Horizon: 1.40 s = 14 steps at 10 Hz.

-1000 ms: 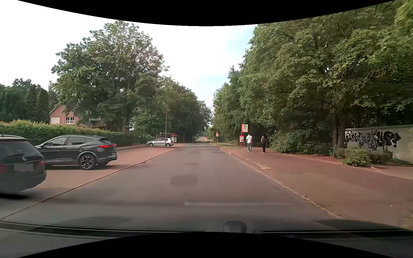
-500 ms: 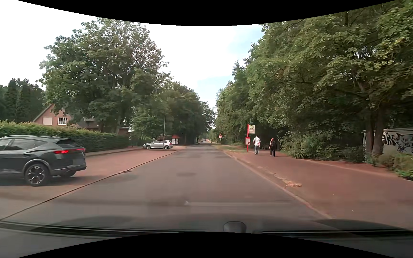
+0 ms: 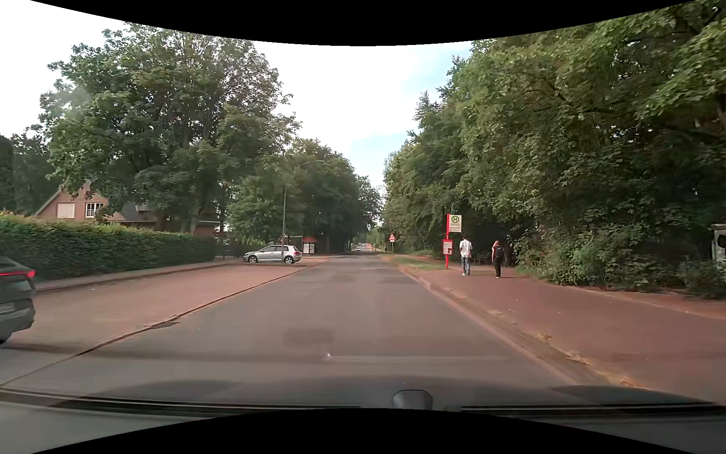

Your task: Follow the waypoints while adhering to traffic rules and regulations

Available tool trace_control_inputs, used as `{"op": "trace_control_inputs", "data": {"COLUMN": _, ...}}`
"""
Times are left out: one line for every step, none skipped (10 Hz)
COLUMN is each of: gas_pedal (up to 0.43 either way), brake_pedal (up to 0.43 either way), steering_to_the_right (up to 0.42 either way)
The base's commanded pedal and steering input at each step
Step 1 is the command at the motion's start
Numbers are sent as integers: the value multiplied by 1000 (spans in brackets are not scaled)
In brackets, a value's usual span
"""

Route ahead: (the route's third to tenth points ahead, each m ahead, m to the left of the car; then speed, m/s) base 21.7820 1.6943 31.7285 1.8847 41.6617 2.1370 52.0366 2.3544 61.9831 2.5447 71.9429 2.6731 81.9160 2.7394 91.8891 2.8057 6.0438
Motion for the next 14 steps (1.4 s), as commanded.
{"op": "trace_control_inputs", "data": {"gas_pedal": 118, "brake_pedal": 0, "steering_to_the_right": -12}}
{"op": "trace_control_inputs", "data": {"gas_pedal": 118, "brake_pedal": 0, "steering_to_the_right": -13}}
{"op": "trace_control_inputs", "data": {"gas_pedal": 118, "brake_pedal": 0, "steering_to_the_right": -15}}
{"op": "trace_control_inputs", "data": {"gas_pedal": 118, "brake_pedal": 0, "steering_to_the_right": -13}}
{"op": "trace_control_inputs", "data": {"gas_pedal": 118, "brake_pedal": 0, "steering_to_the_right": -10}}
{"op": "trace_control_inputs", "data": {"gas_pedal": 118, "brake_pedal": 0, "steering_to_the_right": -10}}
{"op": "trace_control_inputs", "data": {"gas_pedal": 118, "brake_pedal": 0, "steering_to_the_right": -10}}
{"op": "trace_control_inputs", "data": {"gas_pedal": 118, "brake_pedal": 0, "steering_to_the_right": -10}}
{"op": "trace_control_inputs", "data": {"gas_pedal": 118, "brake_pedal": 0, "steering_to_the_right": -10}}
{"op": "trace_control_inputs", "data": {"gas_pedal": 118, "brake_pedal": 0, "steering_to_the_right": -9}}
{"op": "trace_control_inputs", "data": {"gas_pedal": 118, "brake_pedal": 0, "steering_to_the_right": -8}}
{"op": "trace_control_inputs", "data": {"gas_pedal": 118, "brake_pedal": 0, "steering_to_the_right": -8}}
{"op": "trace_control_inputs", "data": {"gas_pedal": 118, "brake_pedal": 0, "steering_to_the_right": -6}}
{"op": "trace_control_inputs", "data": {"gas_pedal": 118, "brake_pedal": 0, "steering_to_the_right": -4}}
